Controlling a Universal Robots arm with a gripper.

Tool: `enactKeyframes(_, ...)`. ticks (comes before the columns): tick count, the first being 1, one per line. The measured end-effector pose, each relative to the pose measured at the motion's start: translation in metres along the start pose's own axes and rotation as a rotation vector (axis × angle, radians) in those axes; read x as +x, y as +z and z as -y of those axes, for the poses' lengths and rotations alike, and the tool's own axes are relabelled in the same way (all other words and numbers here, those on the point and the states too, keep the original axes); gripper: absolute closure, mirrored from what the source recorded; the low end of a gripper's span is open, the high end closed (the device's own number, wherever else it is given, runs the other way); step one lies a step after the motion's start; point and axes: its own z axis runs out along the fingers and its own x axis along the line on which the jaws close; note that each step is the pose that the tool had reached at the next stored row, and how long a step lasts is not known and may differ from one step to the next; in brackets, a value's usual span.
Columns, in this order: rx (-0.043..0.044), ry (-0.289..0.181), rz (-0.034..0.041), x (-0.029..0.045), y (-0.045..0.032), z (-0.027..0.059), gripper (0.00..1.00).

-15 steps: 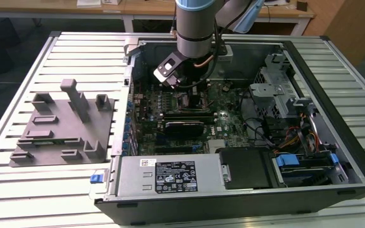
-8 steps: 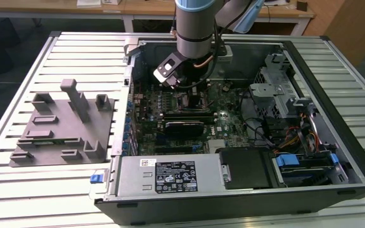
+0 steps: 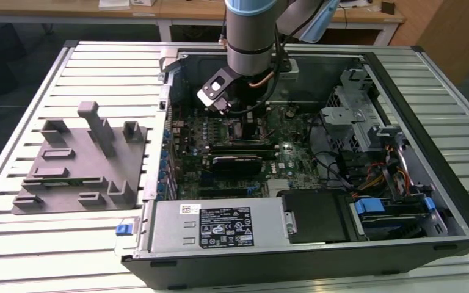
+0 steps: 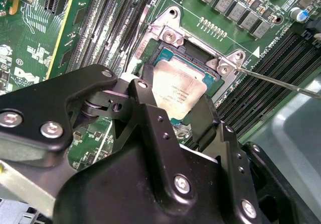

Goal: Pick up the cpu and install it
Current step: 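Place the cpu into insertion slot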

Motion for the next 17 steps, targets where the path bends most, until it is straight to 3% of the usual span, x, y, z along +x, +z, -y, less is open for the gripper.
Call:
enactKeyframes(4,0.0,0.0,0.0,0.0,0.0,0.0,0.46)
enactKeyframes(5,0.0,0.0,0.0,0.0,0.0,0.0,0.4)
enactKeyframes(9,0.0001,0.0,0.0001,0.0,-0.0002,0.0,0.4)
enactKeyframes(16,0.0002,0.0,0.0,0.0001,-0.011,-0.0005,0.41)
enactKeyframes(17,0.0002,0.0,0.0,0.0001,-0.0122,-0.0006,0.47)
